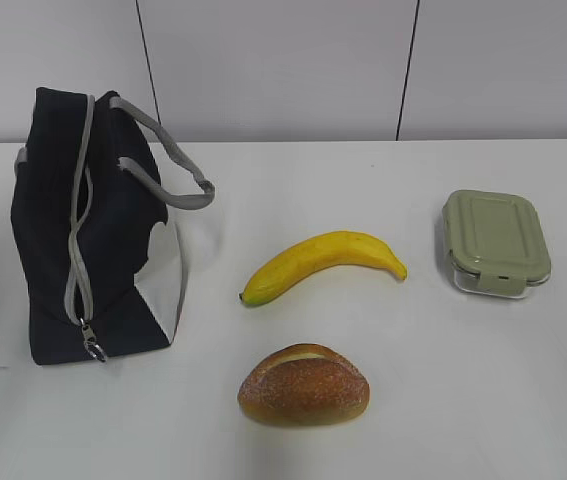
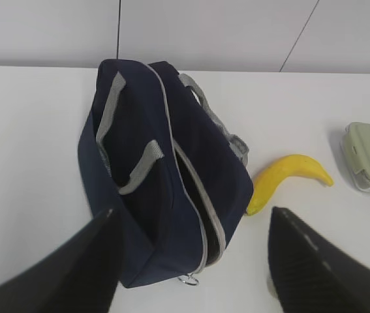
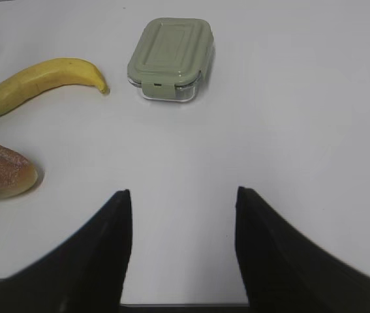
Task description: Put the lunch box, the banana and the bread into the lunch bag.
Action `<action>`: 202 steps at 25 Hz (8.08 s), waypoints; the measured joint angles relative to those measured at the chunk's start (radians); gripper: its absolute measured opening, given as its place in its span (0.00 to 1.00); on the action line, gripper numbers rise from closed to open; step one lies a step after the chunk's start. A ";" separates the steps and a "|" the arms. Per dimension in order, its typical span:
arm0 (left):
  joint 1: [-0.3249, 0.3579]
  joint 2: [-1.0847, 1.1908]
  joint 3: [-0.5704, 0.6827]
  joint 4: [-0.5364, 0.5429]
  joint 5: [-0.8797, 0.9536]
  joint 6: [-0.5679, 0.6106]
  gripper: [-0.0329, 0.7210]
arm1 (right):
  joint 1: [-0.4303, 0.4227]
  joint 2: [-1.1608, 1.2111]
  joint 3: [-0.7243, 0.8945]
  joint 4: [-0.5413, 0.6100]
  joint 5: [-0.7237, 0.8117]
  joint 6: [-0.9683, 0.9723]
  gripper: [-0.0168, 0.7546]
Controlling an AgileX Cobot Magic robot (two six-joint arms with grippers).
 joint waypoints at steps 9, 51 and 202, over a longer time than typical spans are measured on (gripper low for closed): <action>0.000 0.449 -0.291 -0.041 0.103 -0.001 0.71 | 0.000 0.000 0.000 0.000 0.000 0.000 0.55; 0.000 0.980 -0.497 -0.104 0.132 -0.029 0.03 | 0.000 0.000 0.000 0.000 0.000 0.000 0.55; -0.059 0.976 -0.497 -0.373 0.217 0.153 0.02 | -0.355 2.219 -0.950 0.934 0.036 -0.869 0.54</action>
